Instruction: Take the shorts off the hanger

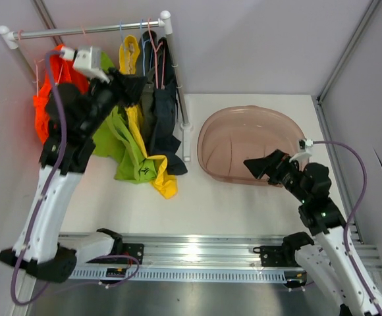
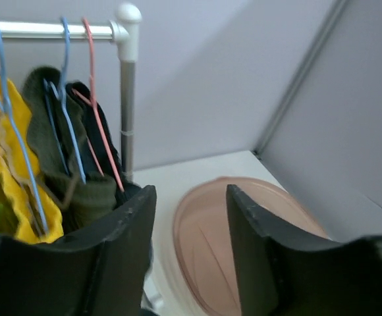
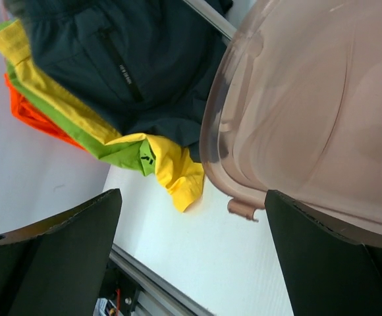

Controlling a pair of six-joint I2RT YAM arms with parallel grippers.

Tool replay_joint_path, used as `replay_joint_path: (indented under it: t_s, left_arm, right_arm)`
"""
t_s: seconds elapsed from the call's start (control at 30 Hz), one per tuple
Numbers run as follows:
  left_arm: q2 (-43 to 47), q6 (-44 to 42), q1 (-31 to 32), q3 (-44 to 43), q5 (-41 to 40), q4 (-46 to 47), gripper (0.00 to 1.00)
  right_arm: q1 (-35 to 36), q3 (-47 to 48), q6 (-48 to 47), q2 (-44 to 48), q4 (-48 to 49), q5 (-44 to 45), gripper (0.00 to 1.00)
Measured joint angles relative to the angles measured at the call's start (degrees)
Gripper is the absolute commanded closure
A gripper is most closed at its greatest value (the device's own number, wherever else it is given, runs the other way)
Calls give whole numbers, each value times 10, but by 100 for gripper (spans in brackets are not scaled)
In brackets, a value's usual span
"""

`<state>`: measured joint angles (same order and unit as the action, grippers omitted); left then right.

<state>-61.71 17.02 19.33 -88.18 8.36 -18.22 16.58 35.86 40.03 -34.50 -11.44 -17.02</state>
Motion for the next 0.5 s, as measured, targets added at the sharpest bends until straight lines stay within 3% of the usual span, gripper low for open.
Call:
replay_joint_path:
  t_s: [0.07,0.17,0.4,0.5]
  left_arm:
    - [-63,-1,0,-68,-11,-11,76]
    - [-173,-2,1,-171,-26,-28,84]
    - [-370,-6,13,-386,-57,-122,80]
    - [-415,-6,21,-435,-74,-144,79]
  right_arm:
    - [0,0,-11,48,-32,0,1]
    - [1,5,-28,108,-79,1,1]
    - [1,46,-65,150,-174,9,1]
    - [1,59,-79,150,-205,12,0]
